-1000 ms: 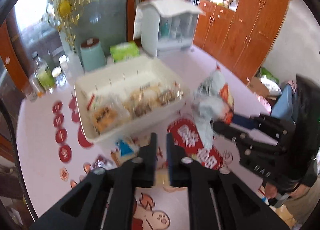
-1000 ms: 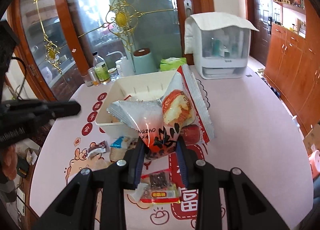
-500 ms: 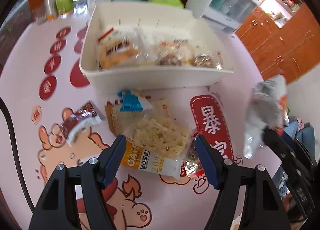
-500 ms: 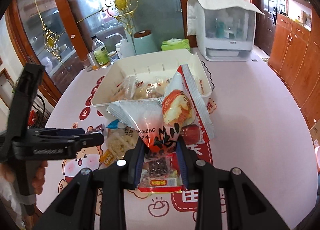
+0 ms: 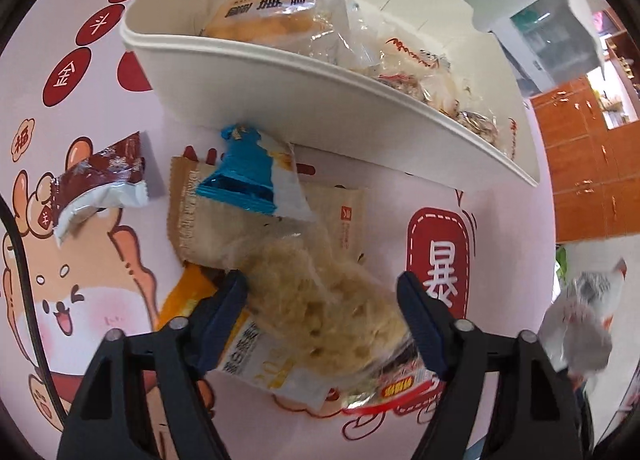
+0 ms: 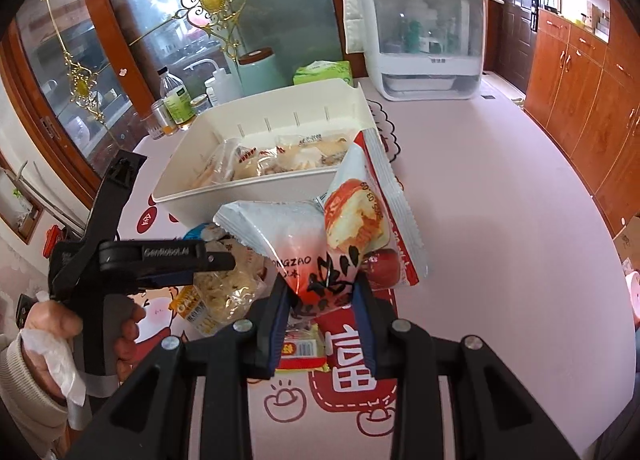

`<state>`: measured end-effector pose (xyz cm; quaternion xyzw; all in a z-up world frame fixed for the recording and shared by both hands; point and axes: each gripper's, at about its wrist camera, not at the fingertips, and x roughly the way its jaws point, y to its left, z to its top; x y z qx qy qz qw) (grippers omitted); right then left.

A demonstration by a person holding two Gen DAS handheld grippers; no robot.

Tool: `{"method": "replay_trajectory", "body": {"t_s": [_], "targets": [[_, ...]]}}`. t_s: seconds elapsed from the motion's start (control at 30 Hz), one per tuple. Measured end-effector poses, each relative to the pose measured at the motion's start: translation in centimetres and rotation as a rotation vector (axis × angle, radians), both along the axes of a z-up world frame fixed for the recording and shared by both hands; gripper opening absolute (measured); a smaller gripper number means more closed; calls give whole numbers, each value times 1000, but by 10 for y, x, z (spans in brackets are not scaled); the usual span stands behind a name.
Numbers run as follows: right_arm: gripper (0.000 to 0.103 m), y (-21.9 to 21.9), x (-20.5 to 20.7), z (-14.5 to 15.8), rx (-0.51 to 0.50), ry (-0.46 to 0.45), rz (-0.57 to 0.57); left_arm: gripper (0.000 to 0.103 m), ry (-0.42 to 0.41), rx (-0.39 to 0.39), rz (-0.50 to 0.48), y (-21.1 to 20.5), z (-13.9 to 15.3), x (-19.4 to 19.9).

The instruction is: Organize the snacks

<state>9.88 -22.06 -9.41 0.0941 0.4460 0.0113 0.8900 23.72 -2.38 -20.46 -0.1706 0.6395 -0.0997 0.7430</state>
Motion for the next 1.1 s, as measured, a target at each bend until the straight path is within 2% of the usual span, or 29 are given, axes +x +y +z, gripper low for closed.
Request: {"method": "replay_trajectory", "body": {"t_s": [0.07, 0.2, 0.27, 0.3, 0.37, 0.47, 0.6, 0.77, 0.9, 1.0, 1.1], "targets": [[31, -2, 0, -5, 2, 11, -1, 83, 4, 37, -2, -9, -3, 2], [31, -3, 2, -9, 10, 22, -2, 85, -4, 171, -80, -37, -8, 2], [31, -3, 4, -11, 14, 25, -2, 74, -22, 218, -112, -45, -7, -1], [31, -3, 4, -11, 15, 27, -2, 73, -27, 223, -119, -46, -6, -1], [31, -3, 5, -13, 17, 29, 1, 65, -34, 221, -125, -47, -2, -4], [31, -3, 7, -14, 15, 32, 4, 60, -55, 209, -141, -47, 9, -8], [31, -3, 13, -13, 17, 30, 4, 59, -131, 200, -173, -46, 40, -9], [31, -1, 28, -3, 12, 10, 11, 59, -276, 185, -206, -39, 105, -7], [32, -1, 53, 22, 5, -34, 12, 59, -434, 225, -222, -31, 164, 1], [32, -1, 68, 36, 8, -60, 13, 59, -516, 271, -220, -26, 195, 22], [32, 3, 108, 64, 8, -98, 19, 59, -579, 298, -196, -19, 215, 46]]}}
